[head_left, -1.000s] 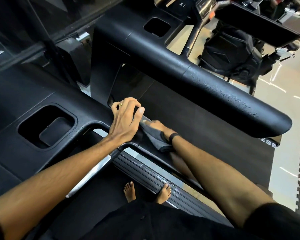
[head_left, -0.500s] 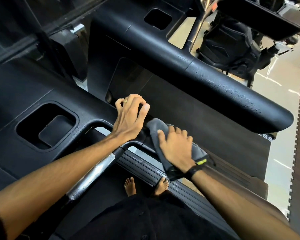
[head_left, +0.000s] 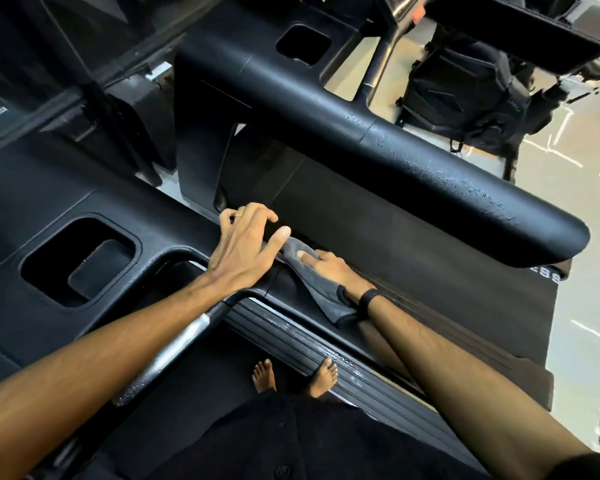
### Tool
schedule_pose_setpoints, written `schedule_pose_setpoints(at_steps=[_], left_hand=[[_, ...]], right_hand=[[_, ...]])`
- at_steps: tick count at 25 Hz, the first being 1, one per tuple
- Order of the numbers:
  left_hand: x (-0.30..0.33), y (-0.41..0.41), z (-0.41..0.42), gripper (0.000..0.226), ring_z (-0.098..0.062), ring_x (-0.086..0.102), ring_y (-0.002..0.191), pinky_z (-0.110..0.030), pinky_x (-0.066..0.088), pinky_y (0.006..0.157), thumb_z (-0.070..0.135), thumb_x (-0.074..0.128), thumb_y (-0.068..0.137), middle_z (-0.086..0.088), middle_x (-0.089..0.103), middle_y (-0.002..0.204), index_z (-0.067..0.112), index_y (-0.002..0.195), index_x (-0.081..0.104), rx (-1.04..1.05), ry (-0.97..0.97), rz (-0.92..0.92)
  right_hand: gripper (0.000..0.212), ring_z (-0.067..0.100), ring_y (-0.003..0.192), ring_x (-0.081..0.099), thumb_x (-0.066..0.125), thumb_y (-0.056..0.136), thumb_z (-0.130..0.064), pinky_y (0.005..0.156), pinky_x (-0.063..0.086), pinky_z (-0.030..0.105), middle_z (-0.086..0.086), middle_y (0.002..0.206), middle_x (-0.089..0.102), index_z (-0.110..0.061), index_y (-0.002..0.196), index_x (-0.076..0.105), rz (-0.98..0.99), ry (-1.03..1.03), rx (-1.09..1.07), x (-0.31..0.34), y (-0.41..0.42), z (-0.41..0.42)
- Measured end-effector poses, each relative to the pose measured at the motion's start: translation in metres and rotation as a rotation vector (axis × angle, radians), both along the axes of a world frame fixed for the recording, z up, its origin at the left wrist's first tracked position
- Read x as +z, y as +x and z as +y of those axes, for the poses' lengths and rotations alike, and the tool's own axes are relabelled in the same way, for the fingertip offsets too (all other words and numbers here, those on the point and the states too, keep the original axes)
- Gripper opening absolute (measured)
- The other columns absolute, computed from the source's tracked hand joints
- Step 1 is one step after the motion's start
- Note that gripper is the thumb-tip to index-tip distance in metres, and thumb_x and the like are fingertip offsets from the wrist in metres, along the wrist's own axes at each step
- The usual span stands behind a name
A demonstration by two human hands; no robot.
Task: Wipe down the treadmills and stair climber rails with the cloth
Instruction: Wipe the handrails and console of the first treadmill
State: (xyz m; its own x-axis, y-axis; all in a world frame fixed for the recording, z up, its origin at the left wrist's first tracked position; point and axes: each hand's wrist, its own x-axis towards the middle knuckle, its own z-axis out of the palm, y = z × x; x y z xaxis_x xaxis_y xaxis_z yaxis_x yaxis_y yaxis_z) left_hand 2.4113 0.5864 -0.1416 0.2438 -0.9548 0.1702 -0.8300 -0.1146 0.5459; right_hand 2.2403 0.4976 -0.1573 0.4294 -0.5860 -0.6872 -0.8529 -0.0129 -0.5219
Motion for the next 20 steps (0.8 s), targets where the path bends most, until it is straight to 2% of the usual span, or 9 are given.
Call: schedule_pose_setpoints(at_steps=[2, 5, 7, 10, 12, 14, 16, 17, 20], left_hand=[[-0.002, 0.0, 0.001, 0.052, -0.018, 0.048, 0.113, -0.038, 0.019, 0.109, 0.056, 0.029, 0.099, -0.001, 0.055, 0.119, 0.013, 0.114, 0.056, -0.009, 0.01, -0.022], [0.0, 0.001, -0.001, 0.055, -0.019, 0.048, 0.114, -0.034, 0.016, 0.107, 0.056, 0.028, 0.099, -0.002, 0.055, 0.121, 0.012, 0.116, 0.055, 0.012, 0.013, -0.018], [0.003, 0.001, -0.003, 0.057, -0.021, 0.048, 0.115, -0.037, 0.018, 0.108, 0.057, 0.027, 0.098, -0.002, 0.054, 0.122, 0.011, 0.117, 0.055, 0.009, 0.048, -0.025], [0.004, 0.0, -0.003, 0.057, -0.021, 0.05, 0.115, -0.041, 0.021, 0.109, 0.056, 0.027, 0.098, -0.003, 0.054, 0.124, 0.011, 0.119, 0.055, 0.004, 0.067, -0.04], [0.005, -0.001, -0.002, 0.057, -0.02, 0.05, 0.114, -0.039, 0.02, 0.109, 0.055, 0.027, 0.097, -0.003, 0.055, 0.122, 0.011, 0.118, 0.055, 0.011, 0.059, -0.034], [0.007, -0.001, -0.002, 0.057, -0.018, 0.051, 0.111, -0.038, 0.02, 0.108, 0.054, 0.027, 0.097, -0.003, 0.056, 0.12, 0.01, 0.117, 0.056, 0.015, 0.053, -0.036], [0.008, -0.002, -0.003, 0.057, -0.018, 0.05, 0.111, -0.037, 0.019, 0.108, 0.054, 0.026, 0.097, -0.003, 0.056, 0.121, 0.01, 0.117, 0.057, 0.009, 0.049, -0.035], [0.007, -0.002, -0.002, 0.058, -0.017, 0.049, 0.112, -0.038, 0.019, 0.109, 0.054, 0.025, 0.097, -0.003, 0.056, 0.121, 0.01, 0.117, 0.057, 0.009, 0.048, -0.028], [0.005, -0.001, 0.0, 0.059, -0.017, 0.048, 0.114, -0.037, 0.016, 0.11, 0.055, 0.023, 0.098, -0.002, 0.055, 0.121, 0.01, 0.116, 0.056, 0.012, 0.051, -0.007]], right_hand=[[0.057, 0.029, 0.116, 0.057, 0.031, 0.097, -0.067, 0.102, 0.044, 0.046, 0.006, 0.132, 0.061, -0.028, 0.133, 0.053, 0.032, -0.076, 0.0, 0.0, -0.039, 0.01], [0.054, 0.034, 0.116, 0.054, 0.025, 0.099, -0.061, 0.1, 0.041, 0.049, 0.011, 0.128, 0.062, -0.025, 0.129, 0.053, 0.183, -0.422, 0.081, 0.009, -0.071, 0.04], [0.062, 0.034, 0.115, 0.051, 0.02, 0.099, -0.059, 0.097, 0.037, 0.049, 0.012, 0.127, 0.059, -0.018, 0.133, 0.051, 0.28, -0.624, 0.113, 0.021, -0.051, 0.062], [0.066, 0.034, 0.106, 0.051, 0.013, 0.094, -0.058, 0.09, 0.037, 0.049, 0.012, 0.117, 0.058, -0.015, 0.124, 0.054, 0.189, -0.749, 0.169, 0.029, 0.003, 0.078], [0.066, 0.036, 0.107, 0.052, 0.013, 0.093, -0.058, 0.089, 0.038, 0.05, 0.013, 0.117, 0.06, -0.015, 0.121, 0.054, 0.115, -0.675, 0.168, 0.021, 0.027, 0.065], [0.061, 0.037, 0.115, 0.052, 0.022, 0.097, -0.06, 0.095, 0.039, 0.052, 0.013, 0.123, 0.061, -0.016, 0.122, 0.054, 0.034, -0.425, 0.127, 0.006, 0.036, 0.035], [0.059, 0.034, 0.122, 0.054, 0.032, 0.099, -0.062, 0.101, 0.042, 0.048, 0.011, 0.132, 0.06, -0.018, 0.13, 0.055, -0.016, -0.121, 0.044, -0.008, 0.029, 0.003], [0.06, 0.033, 0.124, 0.054, 0.036, 0.099, -0.062, 0.103, 0.043, 0.046, 0.011, 0.136, 0.059, -0.018, 0.135, 0.054, -0.018, -0.031, 0.023, -0.012, 0.018, -0.007], [0.06, 0.03, 0.122, 0.057, 0.04, 0.099, -0.061, 0.105, 0.044, 0.043, 0.011, 0.137, 0.06, -0.019, 0.137, 0.057, 0.042, -0.021, -0.032, -0.014, -0.038, -0.005]])
